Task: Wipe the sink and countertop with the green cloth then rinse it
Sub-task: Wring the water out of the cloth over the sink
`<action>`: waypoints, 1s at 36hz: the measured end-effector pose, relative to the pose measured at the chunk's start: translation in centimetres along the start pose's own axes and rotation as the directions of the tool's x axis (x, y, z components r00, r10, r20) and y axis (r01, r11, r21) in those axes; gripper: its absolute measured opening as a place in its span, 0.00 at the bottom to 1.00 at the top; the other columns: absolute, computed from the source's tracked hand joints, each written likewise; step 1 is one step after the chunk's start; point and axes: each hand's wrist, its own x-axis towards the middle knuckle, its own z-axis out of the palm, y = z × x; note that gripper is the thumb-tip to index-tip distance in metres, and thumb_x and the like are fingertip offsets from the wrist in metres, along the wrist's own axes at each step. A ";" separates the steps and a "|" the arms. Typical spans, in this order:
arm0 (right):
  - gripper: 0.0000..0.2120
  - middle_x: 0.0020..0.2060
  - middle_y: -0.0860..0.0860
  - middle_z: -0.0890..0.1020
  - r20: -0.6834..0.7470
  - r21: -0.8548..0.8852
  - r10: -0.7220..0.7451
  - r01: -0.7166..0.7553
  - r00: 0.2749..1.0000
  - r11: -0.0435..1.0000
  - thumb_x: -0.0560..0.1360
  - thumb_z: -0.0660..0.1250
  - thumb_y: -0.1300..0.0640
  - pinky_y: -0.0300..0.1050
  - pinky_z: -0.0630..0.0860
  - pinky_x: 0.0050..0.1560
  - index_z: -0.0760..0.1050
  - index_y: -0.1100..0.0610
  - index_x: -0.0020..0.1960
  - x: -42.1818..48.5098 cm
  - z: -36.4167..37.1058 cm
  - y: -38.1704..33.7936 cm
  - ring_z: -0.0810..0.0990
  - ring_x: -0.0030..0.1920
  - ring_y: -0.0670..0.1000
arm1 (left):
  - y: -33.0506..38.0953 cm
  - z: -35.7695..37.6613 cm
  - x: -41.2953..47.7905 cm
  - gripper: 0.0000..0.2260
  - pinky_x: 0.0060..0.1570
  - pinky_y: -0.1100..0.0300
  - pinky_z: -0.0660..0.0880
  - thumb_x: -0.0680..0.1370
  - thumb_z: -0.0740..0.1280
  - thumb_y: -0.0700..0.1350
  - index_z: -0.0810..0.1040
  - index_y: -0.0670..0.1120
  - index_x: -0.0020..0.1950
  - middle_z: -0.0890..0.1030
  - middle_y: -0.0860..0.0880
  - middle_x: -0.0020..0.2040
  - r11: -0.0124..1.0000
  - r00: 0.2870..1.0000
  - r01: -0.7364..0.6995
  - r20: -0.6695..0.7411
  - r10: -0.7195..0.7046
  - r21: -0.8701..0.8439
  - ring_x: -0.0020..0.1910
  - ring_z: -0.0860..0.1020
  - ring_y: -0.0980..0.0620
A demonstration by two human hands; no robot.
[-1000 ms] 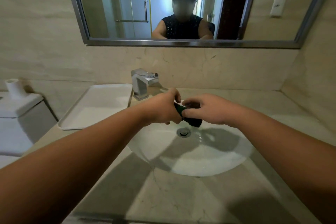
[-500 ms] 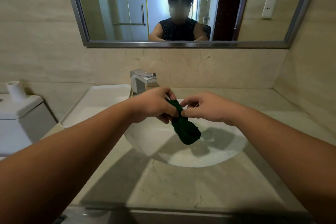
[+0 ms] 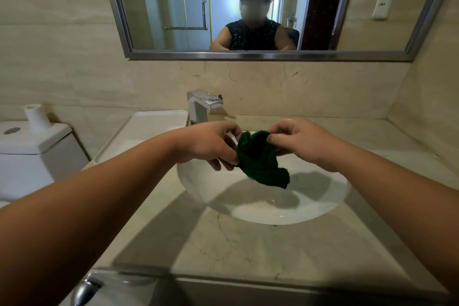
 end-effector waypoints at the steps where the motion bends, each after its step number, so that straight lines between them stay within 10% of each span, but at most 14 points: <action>1: 0.05 0.42 0.55 0.85 0.020 0.071 0.010 -0.011 1.000 0.997 0.82 0.68 0.60 0.60 0.81 0.61 0.80 0.59 0.48 -0.1 0.0 0.1 0.86 0.46 0.56 | 0.0 -0.1 -0.1 0.22 0.48 0.50 0.83 0.76 0.73 0.32 0.74 0.46 0.67 0.85 0.40 0.56 1.000 1.000 -0.001 0.015 0.000 0.027 0.50 0.86 0.41; 11: 0.14 0.50 0.60 0.84 0.167 0.011 0.054 -0.057 0.985 0.998 0.81 0.60 0.66 0.46 0.79 0.49 0.81 0.55 0.58 -1.0 1.3 -1.3 0.81 0.46 0.50 | 0.2 0.3 -0.4 0.08 0.46 0.56 0.80 0.76 0.77 0.37 0.82 0.45 0.51 0.84 0.44 0.46 0.989 0.997 -0.034 0.068 0.025 0.143 0.43 0.81 0.51; 17: 0.03 0.43 0.56 0.83 0.235 -0.156 -0.089 0.128 0.968 0.979 0.76 0.74 0.55 0.59 0.79 0.50 0.81 0.50 0.49 -1.5 1.4 -2.2 0.81 0.43 0.58 | 0.8 0.8 -1.4 0.01 0.55 0.45 0.81 0.79 0.73 0.45 0.82 0.50 0.49 0.86 0.46 0.47 0.959 0.998 -0.068 0.017 0.066 0.275 0.49 0.85 0.44; 22: 0.04 0.43 0.54 0.84 0.239 -0.201 -0.182 0.232 0.954 0.952 0.79 0.66 0.54 0.66 0.80 0.54 0.80 0.49 0.48 -1.9 1.9 -2.2 0.84 0.46 0.59 | 1.7 1.2 -3.1 0.04 0.53 0.43 0.80 0.75 0.72 0.47 0.79 0.51 0.49 0.84 0.48 0.46 0.904 0.996 -0.088 0.014 0.091 0.418 0.48 0.82 0.46; 28: 0.13 0.48 0.55 0.86 0.158 0.054 -0.207 0.201 0.966 0.978 0.84 0.60 0.68 0.42 0.81 0.51 0.82 0.60 0.56 -2.0 2.4 -1.6 0.86 0.49 0.50 | 0.8 1.0 -4.3 0.13 0.32 0.67 0.70 0.74 0.75 0.41 0.72 0.55 0.43 0.79 0.55 0.38 0.881 0.981 -0.108 -0.092 0.169 0.460 0.35 0.78 0.60; 36: 0.09 0.47 0.62 0.86 0.091 0.260 -0.163 0.135 0.982 0.956 0.83 0.61 0.69 0.52 0.85 0.52 0.80 0.64 0.53 -1.5 3.2 -1.9 0.86 0.48 0.63 | -0.9 -1.2 -5.8 0.18 0.47 0.61 0.80 0.78 0.71 0.37 0.76 0.59 0.58 0.82 0.57 0.52 0.906 0.981 -0.088 -0.122 0.151 0.414 0.49 0.82 0.60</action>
